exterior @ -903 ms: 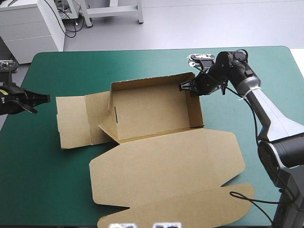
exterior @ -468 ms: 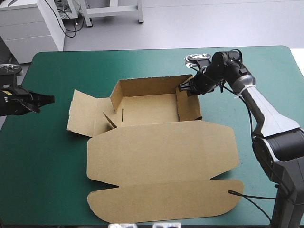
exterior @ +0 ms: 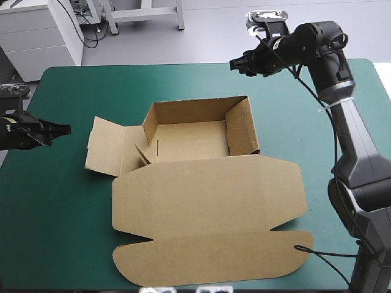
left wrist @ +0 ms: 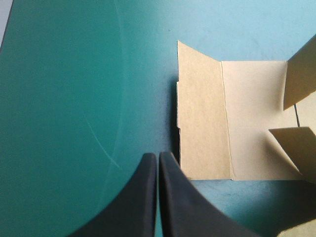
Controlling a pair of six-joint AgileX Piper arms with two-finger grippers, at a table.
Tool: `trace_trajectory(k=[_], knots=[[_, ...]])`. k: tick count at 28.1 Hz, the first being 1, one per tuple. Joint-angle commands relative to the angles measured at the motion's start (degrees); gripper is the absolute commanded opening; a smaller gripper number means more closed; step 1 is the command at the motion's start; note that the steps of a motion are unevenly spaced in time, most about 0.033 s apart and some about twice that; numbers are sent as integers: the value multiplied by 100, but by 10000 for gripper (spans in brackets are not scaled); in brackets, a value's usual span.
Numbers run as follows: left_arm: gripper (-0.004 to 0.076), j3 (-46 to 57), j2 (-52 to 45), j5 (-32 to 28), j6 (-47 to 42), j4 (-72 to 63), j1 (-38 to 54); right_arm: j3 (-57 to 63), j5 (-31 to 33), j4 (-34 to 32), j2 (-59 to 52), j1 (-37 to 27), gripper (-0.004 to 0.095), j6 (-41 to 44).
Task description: Fold the box
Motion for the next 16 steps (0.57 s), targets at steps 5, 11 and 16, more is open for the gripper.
trace_trajectory(k=[5,11,16], knots=[[-6,-144,-129,7,42,-103,10,599,-9,-29,-493,-26,417,195],[-6,-144,-129,15,98,-103,10,1533,-20,-69,-431,-26,416,105],[-6,-144,-129,15,98,-113,10,1838,-20,-127,-173,-26,415,-4]])
